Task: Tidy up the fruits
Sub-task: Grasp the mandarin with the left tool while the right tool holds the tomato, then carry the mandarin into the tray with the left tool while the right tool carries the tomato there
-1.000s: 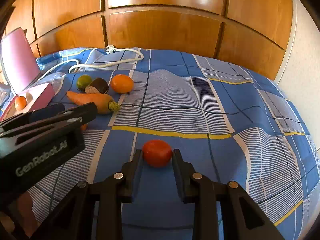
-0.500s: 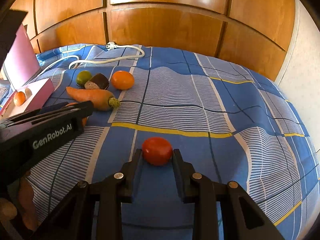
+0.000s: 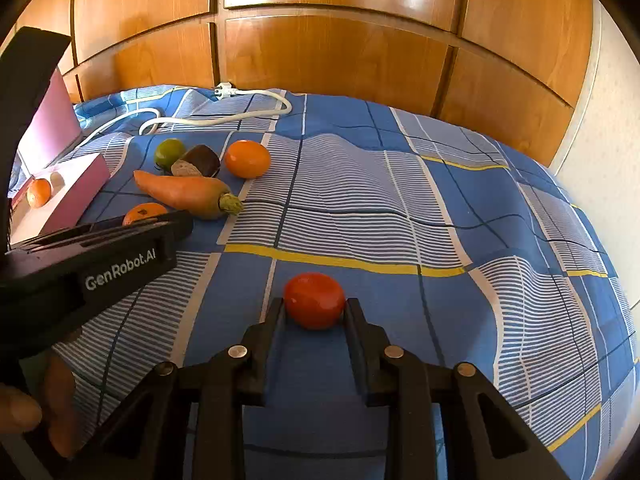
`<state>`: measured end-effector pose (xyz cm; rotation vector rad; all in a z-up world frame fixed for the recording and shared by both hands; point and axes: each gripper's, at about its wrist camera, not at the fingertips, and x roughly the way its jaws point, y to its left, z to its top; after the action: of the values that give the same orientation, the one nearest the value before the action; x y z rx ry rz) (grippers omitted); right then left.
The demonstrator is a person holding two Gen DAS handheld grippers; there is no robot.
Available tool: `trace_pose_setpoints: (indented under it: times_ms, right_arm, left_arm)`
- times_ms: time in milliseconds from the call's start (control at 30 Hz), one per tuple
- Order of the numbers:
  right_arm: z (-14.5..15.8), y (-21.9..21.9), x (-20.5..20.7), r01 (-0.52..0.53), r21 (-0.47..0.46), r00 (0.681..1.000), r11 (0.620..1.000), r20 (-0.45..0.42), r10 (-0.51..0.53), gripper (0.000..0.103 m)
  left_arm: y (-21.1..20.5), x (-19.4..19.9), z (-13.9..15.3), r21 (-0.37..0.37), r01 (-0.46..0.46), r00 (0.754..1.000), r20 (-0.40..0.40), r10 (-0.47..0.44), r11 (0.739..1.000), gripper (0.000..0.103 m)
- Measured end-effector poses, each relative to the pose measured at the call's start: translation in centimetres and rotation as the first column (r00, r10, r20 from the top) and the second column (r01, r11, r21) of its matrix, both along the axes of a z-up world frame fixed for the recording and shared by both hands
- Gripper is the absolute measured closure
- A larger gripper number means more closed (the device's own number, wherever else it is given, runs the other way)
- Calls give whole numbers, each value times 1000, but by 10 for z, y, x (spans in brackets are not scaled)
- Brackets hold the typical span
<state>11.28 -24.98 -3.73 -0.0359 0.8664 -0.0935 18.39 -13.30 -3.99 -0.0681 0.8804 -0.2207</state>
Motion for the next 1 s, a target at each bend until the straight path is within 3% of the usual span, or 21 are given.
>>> trace_pose_setpoints:
  times_ms: [400, 1000]
  right_arm:
    - [0, 0, -1, 0, -2, 1000, 1000, 0, 0, 73]
    - [-2, 4, -2, -5, -28, 1000, 1000, 11, 5, 74]
  left_arm:
    - [6, -3, 2, 2, -34, 999, 15, 34, 999, 66]
    - [26, -64, 10, 51, -68, 996, 58, 65, 996, 66]
